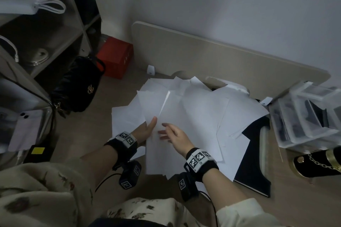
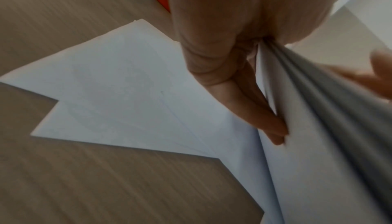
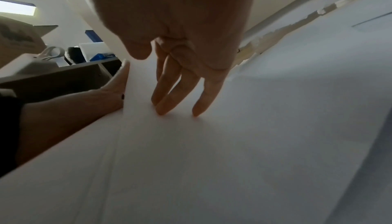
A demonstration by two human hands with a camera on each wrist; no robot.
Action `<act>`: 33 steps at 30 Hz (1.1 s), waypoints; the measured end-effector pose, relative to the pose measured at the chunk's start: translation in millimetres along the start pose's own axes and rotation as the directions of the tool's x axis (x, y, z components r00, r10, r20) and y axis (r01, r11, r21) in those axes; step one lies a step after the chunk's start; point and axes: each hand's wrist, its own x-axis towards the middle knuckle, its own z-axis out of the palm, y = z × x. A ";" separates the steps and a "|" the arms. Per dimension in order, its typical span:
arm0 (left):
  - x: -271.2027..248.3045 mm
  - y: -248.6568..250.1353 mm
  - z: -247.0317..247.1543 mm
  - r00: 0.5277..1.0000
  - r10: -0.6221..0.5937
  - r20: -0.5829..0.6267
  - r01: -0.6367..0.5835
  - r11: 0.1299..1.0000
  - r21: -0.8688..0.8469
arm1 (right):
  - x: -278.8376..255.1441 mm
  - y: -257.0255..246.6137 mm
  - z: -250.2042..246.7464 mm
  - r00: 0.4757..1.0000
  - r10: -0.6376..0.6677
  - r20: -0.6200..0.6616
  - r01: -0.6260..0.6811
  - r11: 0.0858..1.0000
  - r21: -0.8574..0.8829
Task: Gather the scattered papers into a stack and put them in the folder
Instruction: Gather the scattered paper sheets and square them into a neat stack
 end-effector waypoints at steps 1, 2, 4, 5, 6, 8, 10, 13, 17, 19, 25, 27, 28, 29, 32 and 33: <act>0.3 -0.4 0.7 1.000 0.007 -0.011 -0.007 1.000 -0.005 | -0.9 1.4 -3.5 1.000 0.018 -0.009 -0.017 0.999 0.033; 1.0 -1.1 0.4 1.000 0.005 -0.021 -0.005 1.000 -0.008 | -1.2 4.2 -7.5 0.999 0.036 -0.029 -0.034 0.997 0.066; 3.0 -2.0 0.7 1.000 -0.013 -0.020 0.012 0.999 -0.029 | -0.5 12.8 -20.0 0.986 0.039 -0.160 -0.034 0.999 0.031; 4.9 -2.5 0.5 0.999 -0.037 -0.016 0.036 0.999 -0.035 | -0.5 19.2 -28.5 0.964 0.033 -0.265 -0.045 0.998 -0.039; 8.0 -3.9 0.1 0.998 -0.054 -0.015 0.054 0.998 -0.041 | -0.7 26.3 -38.6 0.924 0.037 -0.380 -0.084 0.991 -0.107; 12.4 -6.9 -0.7 0.997 -0.068 -0.023 0.067 0.997 -0.048 | -3.8 38.8 -60.6 0.805 0.095 -0.585 -0.253 0.948 -0.194; 18.0 -12.0 -1.3 0.996 -0.085 -0.032 0.083 0.995 -0.050 | -9.9 49.3 -79.7 0.702 0.183 -0.688 -0.458 0.856 -0.240; 24.4 -17.7 -1.4 0.991 -0.111 -0.074 0.107 0.992 -0.063 | -15.4 59.4 -92.5 0.660 0.306 -0.686 -0.582 0.786 -0.209; 28.0 -17.9 0.2 0.981 -0.153 -0.123 0.138 0.983 -0.125 | -13.2 64.2 -93.2 0.665 0.300 -0.684 -0.525 0.839 -0.142; 27.1 -17.3 0.1 0.982 -0.153 -0.112 0.137 0.981 -0.134 | -12.3 62.1 -89.9 0.645 0.298 -0.704 -0.490 0.868 -0.082; 31.8 -23.9 -9.3 0.985 -0.155 -0.075 0.152 0.988 -0.040 | -12.7 62.4 -94.5 0.596 0.355 -0.720 -0.635 0.758 -0.152; 33.5 -25.5 -10.3 0.985 -0.151 -0.086 0.148 0.988 -0.039 | -12.2 66.0 -97.0 0.611 0.361 -0.705 -0.633 0.757 -0.161; 33.9 -25.8 -10.3 0.985 -0.147 -0.087 0.144 0.989 -0.043 | -11.5 67.5 -97.4 0.619 0.353 -0.702 -0.621 0.767 -0.162; 33.7 -25.0 -9.5 0.986 -0.146 -0.085 0.142 0.989 -0.046 | -11.3 67.5 -97.4 0.624 0.340 -0.703 -0.602 0.784 -0.155; 30.5 -20.3 -7.0 0.985 -0.157 -0.068 0.153 0.986 -0.064 | -12.9 64.0 -94.9 0.616 0.274 -0.739 -0.564 0.808 -0.171; 29.4 -19.0 -6.8 0.985 -0.162 -0.057 0.158 0.985 -0.075 | -13.8 61.6 -93.8 0.613 0.259 -0.746 -0.560 0.809 -0.179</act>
